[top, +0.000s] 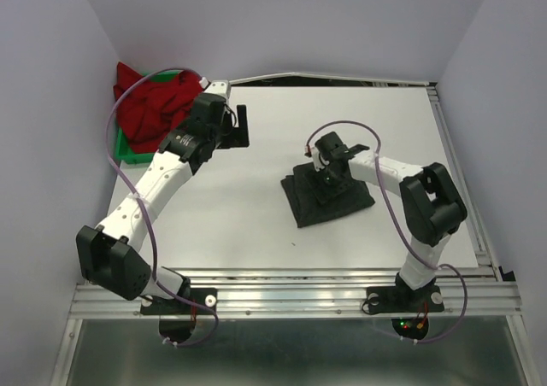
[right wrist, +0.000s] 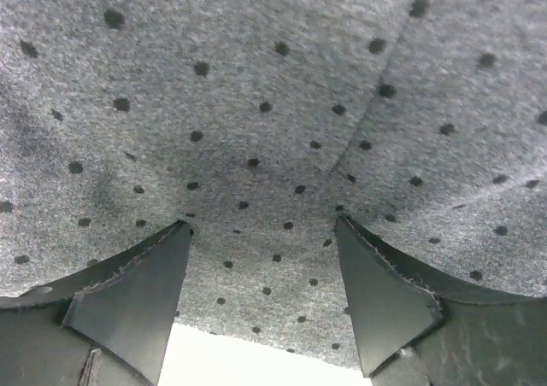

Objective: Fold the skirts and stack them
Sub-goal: Neatly place the folded skirt to the corner

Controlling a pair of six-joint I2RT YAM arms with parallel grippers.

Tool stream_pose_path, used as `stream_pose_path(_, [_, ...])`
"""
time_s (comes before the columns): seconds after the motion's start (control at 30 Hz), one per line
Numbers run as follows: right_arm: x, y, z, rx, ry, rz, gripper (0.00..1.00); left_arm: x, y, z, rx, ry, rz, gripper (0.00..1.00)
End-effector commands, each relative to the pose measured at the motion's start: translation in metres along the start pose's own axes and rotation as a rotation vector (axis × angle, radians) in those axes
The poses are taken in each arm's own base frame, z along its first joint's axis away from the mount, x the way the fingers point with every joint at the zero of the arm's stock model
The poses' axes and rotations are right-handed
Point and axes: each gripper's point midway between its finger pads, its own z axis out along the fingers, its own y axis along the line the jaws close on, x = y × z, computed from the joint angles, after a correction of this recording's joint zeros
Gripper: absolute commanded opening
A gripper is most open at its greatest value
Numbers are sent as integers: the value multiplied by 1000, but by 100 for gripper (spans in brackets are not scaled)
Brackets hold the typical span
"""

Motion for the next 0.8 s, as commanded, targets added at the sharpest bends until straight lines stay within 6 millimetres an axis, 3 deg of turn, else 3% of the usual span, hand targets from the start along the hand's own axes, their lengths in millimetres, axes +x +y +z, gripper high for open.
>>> stream_pose_path(0.0, [100, -80, 20, 128, 253, 98, 75, -7, 11, -11, -10, -47, 60, 98])
stream_pose_path(0.03, [112, -91, 15, 135, 263, 116, 75, -6, 11, -12, -6, -47, 70, 98])
stream_pose_path(0.07, [125, -116, 4, 154, 254, 200, 74, -6, 9, -13, 11, -50, 81, 98])
stream_pose_path(0.17, [140, -144, -17, 124, 260, 262, 74, -5, 4, -16, 49, -52, 100, 98])
stream_pose_path(0.2, [155, -156, -23, 140, 285, 249, 74, -3, 2, -16, 62, -47, 104, 98])
stream_pose_path(0.3, [180, -161, -32, 148, 311, 240, 75, 1, -4, -16, 104, -33, 130, 98])
stream_pose_path(0.33, [200, -158, -32, 123, 346, 247, 75, 2, -4, -17, 108, -32, 136, 99])
stream_pose_path(0.5, [252, -160, -38, 104, 395, 267, 75, 7, -6, -25, 153, -48, 169, 98])
stream_pose_path(0.57, [274, -169, -44, 107, 407, 284, 75, 19, -7, -31, 186, -40, 182, 99])
stream_pose_path(0.67, [285, -185, -48, 121, 397, 313, 75, 28, -5, -36, 204, -44, 197, 98])
stream_pose_path(0.77, [280, -195, -44, 110, 382, 348, 75, 31, -4, -39, 214, -49, 198, 98])
